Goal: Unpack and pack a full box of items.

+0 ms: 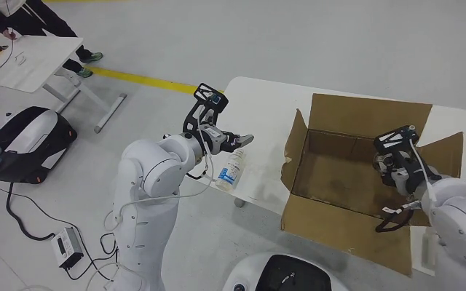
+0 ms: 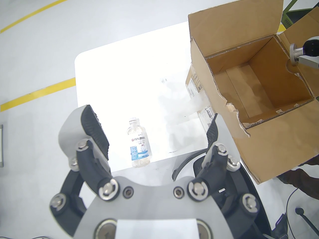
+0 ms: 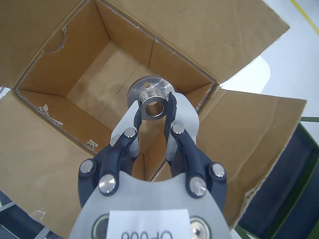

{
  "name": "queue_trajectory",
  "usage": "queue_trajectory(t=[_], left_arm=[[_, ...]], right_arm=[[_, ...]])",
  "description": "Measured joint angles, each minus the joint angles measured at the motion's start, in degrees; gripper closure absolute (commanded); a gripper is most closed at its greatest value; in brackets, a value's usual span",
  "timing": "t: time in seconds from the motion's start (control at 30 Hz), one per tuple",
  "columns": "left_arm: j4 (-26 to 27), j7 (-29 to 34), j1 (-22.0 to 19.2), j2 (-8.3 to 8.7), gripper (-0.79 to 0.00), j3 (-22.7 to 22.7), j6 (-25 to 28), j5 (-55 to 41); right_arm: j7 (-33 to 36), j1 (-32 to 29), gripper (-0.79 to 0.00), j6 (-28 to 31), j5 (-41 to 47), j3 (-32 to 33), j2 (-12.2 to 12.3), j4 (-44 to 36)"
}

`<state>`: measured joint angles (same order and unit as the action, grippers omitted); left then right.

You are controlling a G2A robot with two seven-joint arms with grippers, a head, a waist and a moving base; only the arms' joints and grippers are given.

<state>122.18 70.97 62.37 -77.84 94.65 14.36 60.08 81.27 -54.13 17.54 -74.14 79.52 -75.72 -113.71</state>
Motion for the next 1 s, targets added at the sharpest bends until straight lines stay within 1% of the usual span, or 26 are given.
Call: queue_trajectory(t=[0.23,0.3,0.4,0.6,0.73,1.0], left_arm=[[0.0,0.0,0.0,0.0,-0.785,0.0,0.0,0.0],[0.0,0.0,0.0,0.0,-0.785,0.0,0.0,0.0],[0.0,0.0,0.0,0.0,-0.785,0.0,0.0,0.0],[0.0,0.0,0.0,0.0,-0.785,0.0,0.0,0.0],[0.0,0.0,0.0,0.0,-0.785,0.0,0.0,0.0],[0.0,0.0,0.0,0.0,-0.785,0.0,0.0,0.0]], right_arm=[[-0.1,-0.1,0.0,-0.1,0.1,0.0,0.0,-0.1],[-1.7,-0.8,0.0,-0.5,0.7,0.6,0.1,-0.9],[-5.0,-2.0,0.0,-0.7,2.2,3.2,0.4,-4.6],[-7.4,-4.8,0.0,-0.5,6.3,10.4,1.2,-12.3],[-7.4,-6.5,0.0,-0.8,9.3,16.9,1.9,-16.4],[-7.2,-9.5,0.0,-0.6,13.8,28.3,3.1,-18.7]])
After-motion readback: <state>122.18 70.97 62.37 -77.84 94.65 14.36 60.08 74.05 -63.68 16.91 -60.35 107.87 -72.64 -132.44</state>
